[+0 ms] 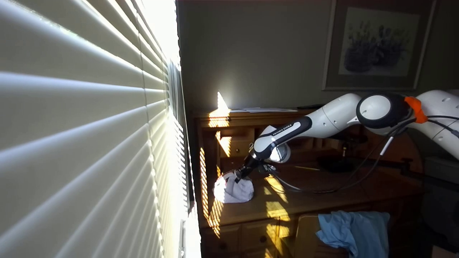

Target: Use the white towel to wipe the desktop.

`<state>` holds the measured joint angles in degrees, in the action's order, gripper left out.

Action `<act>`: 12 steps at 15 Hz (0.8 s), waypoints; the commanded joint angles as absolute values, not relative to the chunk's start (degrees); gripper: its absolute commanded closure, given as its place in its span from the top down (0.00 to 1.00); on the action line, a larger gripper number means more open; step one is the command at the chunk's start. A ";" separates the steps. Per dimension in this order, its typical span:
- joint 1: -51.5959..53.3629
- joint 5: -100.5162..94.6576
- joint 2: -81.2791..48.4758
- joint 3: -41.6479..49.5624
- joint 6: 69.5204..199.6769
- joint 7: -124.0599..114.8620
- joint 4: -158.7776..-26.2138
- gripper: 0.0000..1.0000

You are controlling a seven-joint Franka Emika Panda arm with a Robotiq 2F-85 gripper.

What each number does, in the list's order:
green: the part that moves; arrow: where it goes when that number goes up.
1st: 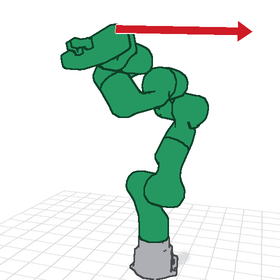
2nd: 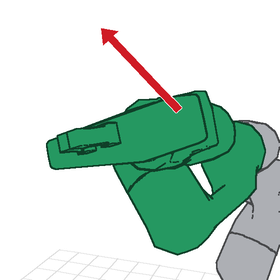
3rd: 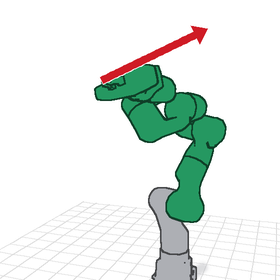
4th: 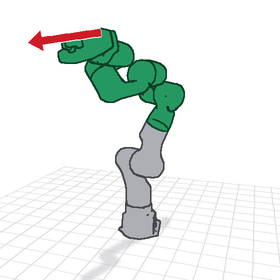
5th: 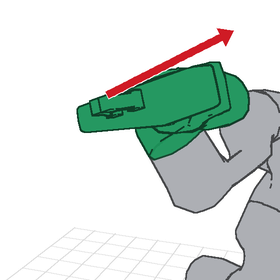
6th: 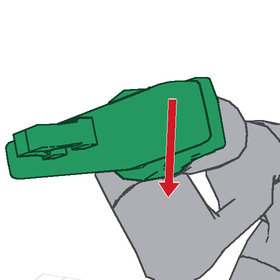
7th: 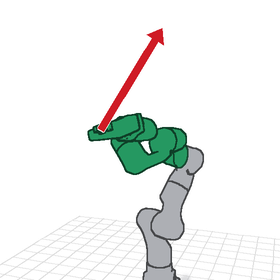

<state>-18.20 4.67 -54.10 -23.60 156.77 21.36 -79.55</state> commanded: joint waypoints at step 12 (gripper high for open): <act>-0.63 -6.65 -54.97 14.40 147.44 -3.50 -75.01 0.02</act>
<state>-4.54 -2.35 -54.39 7.83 149.61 5.57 -75.52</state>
